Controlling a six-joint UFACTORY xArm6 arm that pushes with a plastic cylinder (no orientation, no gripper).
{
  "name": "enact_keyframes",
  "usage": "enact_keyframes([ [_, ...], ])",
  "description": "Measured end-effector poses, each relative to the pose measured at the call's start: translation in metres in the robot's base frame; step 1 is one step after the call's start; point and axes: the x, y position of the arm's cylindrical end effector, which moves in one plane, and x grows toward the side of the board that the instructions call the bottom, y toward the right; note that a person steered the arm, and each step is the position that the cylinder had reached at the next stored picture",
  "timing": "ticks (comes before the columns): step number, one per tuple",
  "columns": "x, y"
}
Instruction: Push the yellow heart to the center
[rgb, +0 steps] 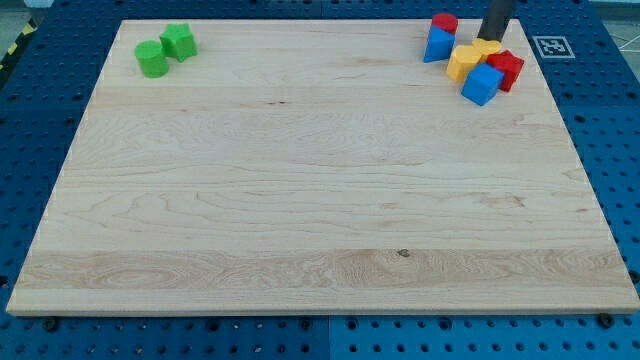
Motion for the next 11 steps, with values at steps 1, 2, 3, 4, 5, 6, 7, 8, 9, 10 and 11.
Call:
enact_keyframes([
  [1, 0.013, -0.008],
  [2, 0.028, -0.018],
  [3, 0.040, -0.026],
  [4, 0.048, -0.032],
  [5, 0.028, -0.017],
  [6, 0.050, -0.010],
  [7, 0.054, -0.010],
  [8, 0.059, -0.010],
  [9, 0.077, -0.019],
  [10, 0.092, -0.037],
  [11, 0.101, -0.051],
])
